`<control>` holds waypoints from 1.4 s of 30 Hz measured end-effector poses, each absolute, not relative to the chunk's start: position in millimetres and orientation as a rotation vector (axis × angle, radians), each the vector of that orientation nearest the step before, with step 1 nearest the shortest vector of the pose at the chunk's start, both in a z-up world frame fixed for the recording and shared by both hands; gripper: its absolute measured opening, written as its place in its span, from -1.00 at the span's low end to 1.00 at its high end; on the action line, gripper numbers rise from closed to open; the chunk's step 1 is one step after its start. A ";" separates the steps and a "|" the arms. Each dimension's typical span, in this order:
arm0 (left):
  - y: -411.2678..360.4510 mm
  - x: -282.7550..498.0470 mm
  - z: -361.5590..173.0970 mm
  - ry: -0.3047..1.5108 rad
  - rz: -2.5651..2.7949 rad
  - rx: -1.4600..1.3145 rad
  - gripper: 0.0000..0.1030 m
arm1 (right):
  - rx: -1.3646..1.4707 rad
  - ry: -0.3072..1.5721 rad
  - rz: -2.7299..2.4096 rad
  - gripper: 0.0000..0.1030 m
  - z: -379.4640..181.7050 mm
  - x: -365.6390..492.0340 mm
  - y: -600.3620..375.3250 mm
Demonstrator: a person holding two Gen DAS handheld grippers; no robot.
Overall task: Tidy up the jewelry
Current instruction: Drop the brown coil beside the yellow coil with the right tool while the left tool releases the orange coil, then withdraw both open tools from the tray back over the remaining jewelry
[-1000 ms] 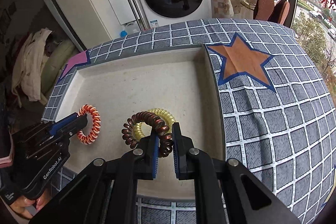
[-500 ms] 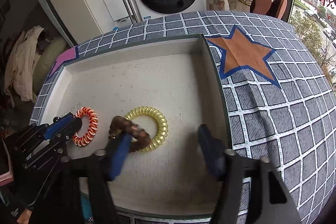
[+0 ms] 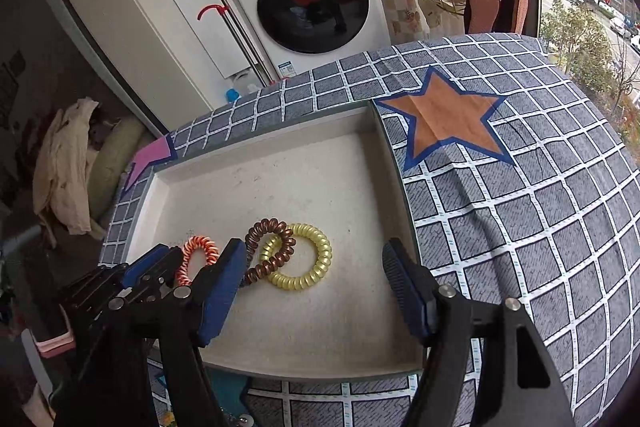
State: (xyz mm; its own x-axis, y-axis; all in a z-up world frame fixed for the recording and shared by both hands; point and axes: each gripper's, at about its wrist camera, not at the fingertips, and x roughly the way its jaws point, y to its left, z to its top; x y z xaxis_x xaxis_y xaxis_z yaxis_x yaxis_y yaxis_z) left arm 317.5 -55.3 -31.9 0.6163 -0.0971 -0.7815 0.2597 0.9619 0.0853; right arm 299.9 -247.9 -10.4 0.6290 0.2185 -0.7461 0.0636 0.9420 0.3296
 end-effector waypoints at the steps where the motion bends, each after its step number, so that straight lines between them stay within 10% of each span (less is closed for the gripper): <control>1: -56.3 318.3 -32.9 0.889 -0.207 0.199 -0.38 | 0.345 0.889 0.094 0.43 -8.8 297.8 -247.5; 12: -49.0 310.9 -23.2 0.868 -0.201 0.168 -0.37 | 0.381 0.861 0.127 0.47 4.5 268.6 -249.8; 15: -41.8 303.6 -14.7 0.848 -0.196 0.144 1.00 | 0.389 0.852 0.134 0.56 8.1 256.8 -251.8; 25: -14.4 252.0 7.5 0.806 -0.194 0.140 1.00 | 0.418 0.800 0.144 1.00 18.0 205.8 -260.6; 42: 20.1 151.3 -29.0 0.883 -0.191 0.130 1.00 | 0.367 0.865 0.121 1.00 -1.3 111.7 -253.4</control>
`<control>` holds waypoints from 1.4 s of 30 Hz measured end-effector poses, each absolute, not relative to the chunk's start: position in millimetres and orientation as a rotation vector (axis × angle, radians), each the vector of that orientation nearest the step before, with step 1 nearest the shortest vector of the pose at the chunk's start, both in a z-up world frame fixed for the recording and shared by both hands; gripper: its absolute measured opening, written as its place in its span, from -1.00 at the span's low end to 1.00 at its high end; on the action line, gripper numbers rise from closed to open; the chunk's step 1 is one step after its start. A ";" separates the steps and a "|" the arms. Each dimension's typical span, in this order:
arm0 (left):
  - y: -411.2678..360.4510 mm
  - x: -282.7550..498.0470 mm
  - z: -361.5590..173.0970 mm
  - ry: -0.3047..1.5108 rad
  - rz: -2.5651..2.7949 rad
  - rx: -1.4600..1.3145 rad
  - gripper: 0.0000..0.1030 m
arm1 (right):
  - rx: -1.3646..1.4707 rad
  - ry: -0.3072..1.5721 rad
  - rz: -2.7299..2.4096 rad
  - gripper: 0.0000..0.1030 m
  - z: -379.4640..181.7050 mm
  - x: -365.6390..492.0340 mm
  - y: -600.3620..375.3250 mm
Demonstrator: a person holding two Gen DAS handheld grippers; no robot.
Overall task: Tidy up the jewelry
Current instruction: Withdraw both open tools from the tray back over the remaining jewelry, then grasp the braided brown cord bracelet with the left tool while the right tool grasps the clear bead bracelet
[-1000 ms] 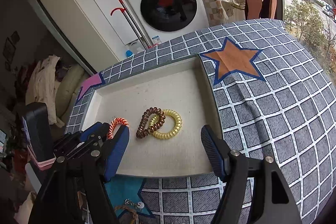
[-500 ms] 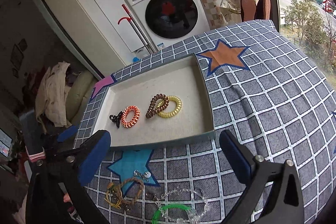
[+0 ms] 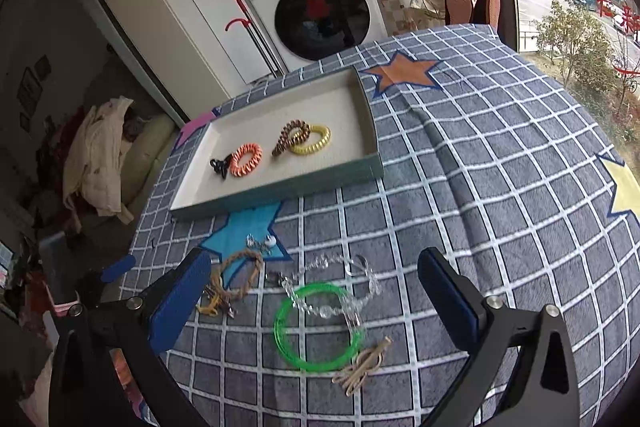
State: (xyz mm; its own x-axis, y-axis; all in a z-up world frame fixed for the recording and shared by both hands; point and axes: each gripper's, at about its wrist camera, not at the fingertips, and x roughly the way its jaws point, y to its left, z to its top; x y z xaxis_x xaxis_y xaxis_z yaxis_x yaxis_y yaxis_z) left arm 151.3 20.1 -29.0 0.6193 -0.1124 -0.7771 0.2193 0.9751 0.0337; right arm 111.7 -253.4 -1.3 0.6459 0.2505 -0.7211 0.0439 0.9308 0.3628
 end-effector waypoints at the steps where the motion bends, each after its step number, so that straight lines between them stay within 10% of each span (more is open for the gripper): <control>1: 20.0 147.7 -30.7 0.886 -0.192 0.131 1.00 | 0.366 0.883 0.116 1.00 -7.5 108.1 -252.8; 23: -9.0 158.3 -29.9 0.921 -0.250 0.116 1.00 | 0.347 0.953 -0.009 0.99 -32.9 111.8 -272.3; 33: -38.9 179.7 -38.5 0.936 -0.289 0.213 1.00 | 0.253 1.001 -0.002 0.41 -49.6 145.6 -264.8; 42: -59.0 183.4 -51.4 0.962 -0.335 0.279 0.85 | 0.132 0.994 0.032 0.33 -50.0 144.4 -248.0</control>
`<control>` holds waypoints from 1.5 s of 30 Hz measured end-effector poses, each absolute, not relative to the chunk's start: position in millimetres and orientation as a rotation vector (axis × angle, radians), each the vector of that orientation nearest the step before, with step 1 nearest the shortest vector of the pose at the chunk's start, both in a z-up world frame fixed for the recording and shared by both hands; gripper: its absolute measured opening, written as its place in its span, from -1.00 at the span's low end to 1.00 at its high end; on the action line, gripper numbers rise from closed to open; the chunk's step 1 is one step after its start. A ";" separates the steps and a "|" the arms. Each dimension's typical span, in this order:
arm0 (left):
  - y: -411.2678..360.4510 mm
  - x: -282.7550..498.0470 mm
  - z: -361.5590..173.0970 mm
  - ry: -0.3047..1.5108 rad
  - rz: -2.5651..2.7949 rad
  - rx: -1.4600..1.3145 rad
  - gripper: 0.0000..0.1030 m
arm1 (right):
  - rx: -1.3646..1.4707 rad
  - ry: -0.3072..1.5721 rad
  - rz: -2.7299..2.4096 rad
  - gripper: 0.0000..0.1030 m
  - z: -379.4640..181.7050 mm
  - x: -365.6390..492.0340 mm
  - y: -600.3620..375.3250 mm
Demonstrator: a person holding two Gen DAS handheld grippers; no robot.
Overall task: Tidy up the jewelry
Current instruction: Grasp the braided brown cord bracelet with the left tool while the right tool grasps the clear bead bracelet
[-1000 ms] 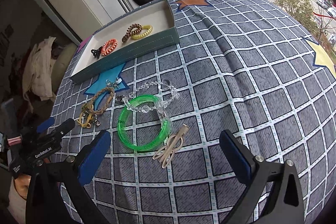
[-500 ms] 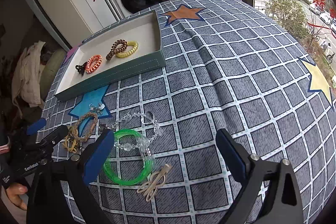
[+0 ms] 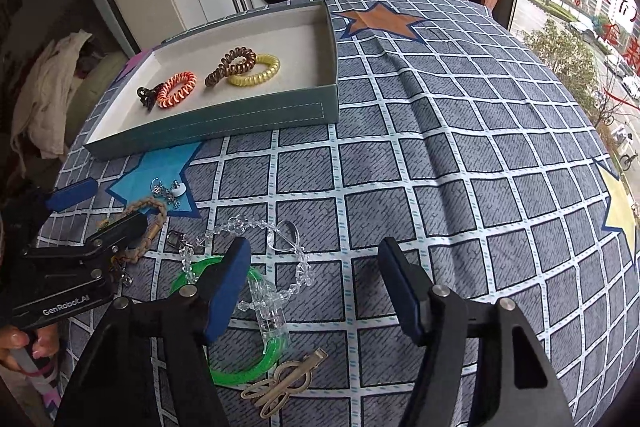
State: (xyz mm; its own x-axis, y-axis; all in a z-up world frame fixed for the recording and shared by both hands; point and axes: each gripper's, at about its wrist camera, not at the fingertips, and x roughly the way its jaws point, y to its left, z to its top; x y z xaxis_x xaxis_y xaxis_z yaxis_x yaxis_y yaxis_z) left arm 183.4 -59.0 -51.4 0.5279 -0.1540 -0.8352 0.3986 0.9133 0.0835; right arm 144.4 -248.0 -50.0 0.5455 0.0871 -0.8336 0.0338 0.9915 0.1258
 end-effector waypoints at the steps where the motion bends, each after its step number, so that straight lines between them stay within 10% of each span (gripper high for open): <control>1: -60.3 183.4 -53.2 0.964 -0.336 0.282 0.85 | 0.122 0.994 0.036 0.32 -49.4 144.9 -247.0; 14: -65.2 181.2 -53.9 0.951 -0.375 0.304 0.69 | -0.114 1.041 0.080 0.10 -55.6 155.5 -219.7; 24: -75.2 176.1 -52.0 0.967 -0.457 0.303 -0.50 | -0.075 1.055 0.112 -0.20 -55.1 156.3 -217.9; 30: -66.2 174.7 -46.0 0.948 -0.453 0.259 -0.50 | -0.068 1.034 0.104 -0.89 -54.6 152.2 -210.7; 45: -29.2 163.7 -5.9 0.849 -0.414 0.149 -0.50 | 0.067 0.900 0.062 -0.89 -9.3 131.2 -239.6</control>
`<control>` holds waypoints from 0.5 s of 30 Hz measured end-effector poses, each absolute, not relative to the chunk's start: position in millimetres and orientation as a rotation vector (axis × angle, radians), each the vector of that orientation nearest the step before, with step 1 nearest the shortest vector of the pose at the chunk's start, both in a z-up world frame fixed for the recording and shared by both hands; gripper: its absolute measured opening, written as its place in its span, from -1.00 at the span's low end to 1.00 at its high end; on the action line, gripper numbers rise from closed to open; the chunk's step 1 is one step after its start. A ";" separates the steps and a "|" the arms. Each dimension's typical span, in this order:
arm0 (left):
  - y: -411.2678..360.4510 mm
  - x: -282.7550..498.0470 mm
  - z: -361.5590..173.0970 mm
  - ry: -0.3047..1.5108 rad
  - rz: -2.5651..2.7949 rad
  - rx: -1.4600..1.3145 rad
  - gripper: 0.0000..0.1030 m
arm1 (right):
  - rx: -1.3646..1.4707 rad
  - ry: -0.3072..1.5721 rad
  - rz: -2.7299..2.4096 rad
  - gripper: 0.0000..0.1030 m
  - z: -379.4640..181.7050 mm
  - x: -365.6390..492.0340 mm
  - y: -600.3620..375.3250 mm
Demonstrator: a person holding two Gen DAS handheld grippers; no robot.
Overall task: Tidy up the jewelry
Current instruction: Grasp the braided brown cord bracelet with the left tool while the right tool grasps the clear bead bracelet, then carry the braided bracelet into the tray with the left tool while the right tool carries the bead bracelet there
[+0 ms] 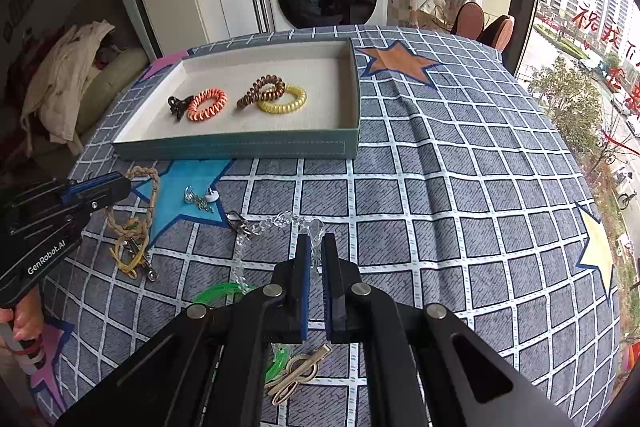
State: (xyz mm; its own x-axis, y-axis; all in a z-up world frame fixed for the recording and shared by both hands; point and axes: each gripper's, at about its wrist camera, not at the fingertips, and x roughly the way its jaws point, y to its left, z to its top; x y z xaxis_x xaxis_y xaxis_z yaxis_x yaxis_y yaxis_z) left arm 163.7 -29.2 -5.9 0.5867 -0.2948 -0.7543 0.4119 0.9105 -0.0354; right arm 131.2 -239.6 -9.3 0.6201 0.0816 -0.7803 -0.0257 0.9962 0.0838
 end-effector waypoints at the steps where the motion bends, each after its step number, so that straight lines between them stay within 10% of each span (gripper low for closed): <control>1: -27.0 163.6 -3.7 0.844 -0.410 0.144 -0.50 | 0.072 0.890 0.062 -0.89 -4.6 130.7 -240.6; 15: 0.9 174.9 21.7 0.785 -0.357 0.088 -0.50 | 0.064 0.796 0.115 -0.89 53.5 145.5 -230.5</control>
